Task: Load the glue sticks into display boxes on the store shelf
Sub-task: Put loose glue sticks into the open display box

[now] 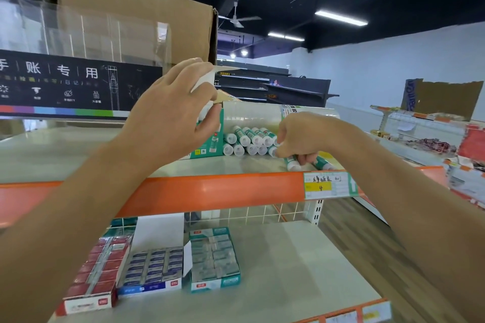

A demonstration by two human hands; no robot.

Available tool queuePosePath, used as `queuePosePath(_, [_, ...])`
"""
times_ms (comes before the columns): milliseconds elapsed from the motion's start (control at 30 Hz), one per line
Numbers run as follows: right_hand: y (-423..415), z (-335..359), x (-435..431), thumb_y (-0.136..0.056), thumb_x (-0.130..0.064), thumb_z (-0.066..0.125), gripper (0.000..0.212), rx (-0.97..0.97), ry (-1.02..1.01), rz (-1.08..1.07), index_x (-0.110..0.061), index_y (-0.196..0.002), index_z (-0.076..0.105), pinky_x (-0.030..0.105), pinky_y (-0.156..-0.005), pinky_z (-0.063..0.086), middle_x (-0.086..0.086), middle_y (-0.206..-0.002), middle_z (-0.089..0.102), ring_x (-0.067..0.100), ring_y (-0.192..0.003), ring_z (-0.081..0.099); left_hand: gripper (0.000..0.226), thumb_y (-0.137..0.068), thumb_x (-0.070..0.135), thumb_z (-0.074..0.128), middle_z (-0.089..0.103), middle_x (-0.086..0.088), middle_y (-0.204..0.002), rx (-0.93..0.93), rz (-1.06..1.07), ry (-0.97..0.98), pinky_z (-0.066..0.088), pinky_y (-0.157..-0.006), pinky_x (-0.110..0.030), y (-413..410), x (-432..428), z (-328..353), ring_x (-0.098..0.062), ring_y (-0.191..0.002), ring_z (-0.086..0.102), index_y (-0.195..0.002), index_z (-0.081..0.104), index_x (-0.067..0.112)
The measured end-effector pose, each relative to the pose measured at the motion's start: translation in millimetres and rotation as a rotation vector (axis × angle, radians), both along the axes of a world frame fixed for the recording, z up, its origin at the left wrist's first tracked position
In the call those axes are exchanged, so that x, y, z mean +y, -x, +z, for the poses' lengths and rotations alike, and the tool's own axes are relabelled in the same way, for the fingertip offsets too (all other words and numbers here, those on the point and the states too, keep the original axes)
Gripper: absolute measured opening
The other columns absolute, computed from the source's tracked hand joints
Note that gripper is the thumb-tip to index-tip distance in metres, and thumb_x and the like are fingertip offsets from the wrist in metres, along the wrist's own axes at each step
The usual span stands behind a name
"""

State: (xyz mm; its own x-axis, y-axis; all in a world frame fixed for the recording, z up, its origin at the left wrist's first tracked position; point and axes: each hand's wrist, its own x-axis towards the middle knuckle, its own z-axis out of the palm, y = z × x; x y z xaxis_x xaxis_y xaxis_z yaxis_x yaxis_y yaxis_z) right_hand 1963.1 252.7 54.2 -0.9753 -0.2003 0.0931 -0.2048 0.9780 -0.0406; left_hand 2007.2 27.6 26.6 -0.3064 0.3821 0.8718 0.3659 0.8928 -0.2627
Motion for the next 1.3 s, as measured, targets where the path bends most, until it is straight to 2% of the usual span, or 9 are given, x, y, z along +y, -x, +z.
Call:
queuePosePath(167, [-7, 5, -11, -0.084, -0.028, 0.067, 0.021, 0.190, 0.293, 0.195, -0.020, -0.103, 0.063, 0.022, -0.049, 0.052, -0.005, -0.065, 0.068, 0.005, -0.047, 0.065, 0.033, -0.091, 0.027, 0.042, 0.052, -0.014, -0.128, 0.006, -0.023, -0.017, 0.043, -0.093, -0.037, 0, -2, 3, -0.027, -0.127, 0.042, -0.092, 0.065, 0.003])
queuePosePath(333, [-15, 9, -27, -0.084, -0.025, 0.069, 0.022, 0.242, 0.713, 0.330, -0.019, -0.104, 0.062, 0.029, -0.063, 0.061, 0.000, -0.079, 0.073, 0.010, -0.059, 0.070, 0.036, -0.091, 0.031, 0.038, 0.052, -0.011, -0.128, 0.021, -0.032, -0.062, 0.042, -0.089, -0.032, -3, -5, 11, -0.024, -0.126, 0.042, -0.092, 0.064, 0.006])
queuePosePath(500, [-13, 7, -50, -0.080, -0.024, 0.072, 0.023, 0.390, 0.841, 0.443, -0.025, -0.099, 0.060, 0.036, -0.074, 0.060, -0.001, -0.079, 0.072, 0.010, -0.066, 0.071, 0.034, -0.092, 0.031, 0.038, 0.052, -0.010, -0.127, 0.034, -0.036, -0.093, 0.042, -0.088, -0.032, 0, -13, 16, -0.026, -0.123, 0.046, -0.092, 0.062, 0.007])
queuePosePath(600, [-11, 5, -64, -0.078, -0.027, 0.073, 0.025, 0.472, 0.861, 0.497, -0.029, -0.097, 0.057, 0.032, -0.076, 0.056, -0.001, -0.081, 0.070, 0.011, -0.071, 0.069, 0.031, -0.091, 0.029, 0.040, 0.053, -0.011, -0.127, 0.037, -0.044, -0.105, 0.043, -0.088, -0.033, 2, -17, 18, -0.026, -0.122, 0.047, -0.090, 0.062, 0.007])
queuePosePath(733, [-8, 2, -78, -0.080, -0.023, 0.073, 0.026, 0.515, 0.823, 0.537, -0.021, -0.101, 0.057, 0.025, -0.073, 0.052, -0.003, -0.081, 0.068, 0.011, -0.074, 0.066, 0.030, -0.090, 0.027, 0.041, 0.053, -0.012, -0.127, 0.039, -0.037, -0.088, 0.042, -0.088, -0.030, 5, -18, 17, -0.028, -0.122, 0.047, -0.090, 0.062, 0.006])
queuePosePath(867, [2, -1, -86, -0.079, -0.020, 0.072, 0.024, 0.519, 0.704, 0.541, -0.021, -0.095, 0.055, 0.027, -0.070, 0.051, -0.006, -0.075, 0.066, 0.012, -0.070, 0.063, 0.027, -0.091, 0.024, 0.042, 0.053, -0.012, -0.127, 0.043, -0.039, -0.079, 0.040, -0.087, -0.026, 7, -19, 16, -0.027, -0.122, 0.047, -0.090, 0.062, 0.006])
queuePosePath(1100, [17, -9, -87, -0.076, -0.032, 0.075, 0.025, 0.520, 0.589, 0.510, -0.029, -0.087, 0.052, 0.033, -0.072, 0.051, -0.011, -0.075, 0.063, 0.012, -0.072, 0.062, 0.027, -0.090, 0.023, 0.043, 0.053, -0.014, -0.126, 0.053, -0.049, -0.077, 0.039, -0.090, -0.026, 7, -19, 15, -0.027, -0.122, 0.047, -0.088, 0.062, 0.005])
queuePosePath(1200, [21, -12, -89, -0.077, -0.029, 0.075, 0.021, 0.529, 0.531, 0.547, -0.023, -0.086, 0.058, 0.034, -0.074, 0.052, -0.006, -0.082, 0.067, 0.013, -0.075, 0.062, 0.025, -0.090, 0.022, 0.044, 0.053, -0.013, -0.126, 0.050, -0.048, -0.077, 0.033, -0.091, -0.022, 8, -18, 15, -0.027, -0.122, 0.047, -0.088, 0.062, 0.005])
queuePosePath(1300, [24, -13, -89, -0.077, -0.028, 0.075, 0.020, 0.543, 0.502, 0.558, -0.016, -0.088, 0.064, 0.028, -0.075, 0.050, -0.005, -0.083, 0.068, 0.012, -0.076, 0.062, 0.024, -0.090, 0.021, 0.044, 0.053, -0.014, -0.126, 0.049, -0.044, -0.071, 0.033, -0.093, -0.022, 8, -17, 15, -0.028, -0.122, 0.047, -0.088, 0.062, 0.004])
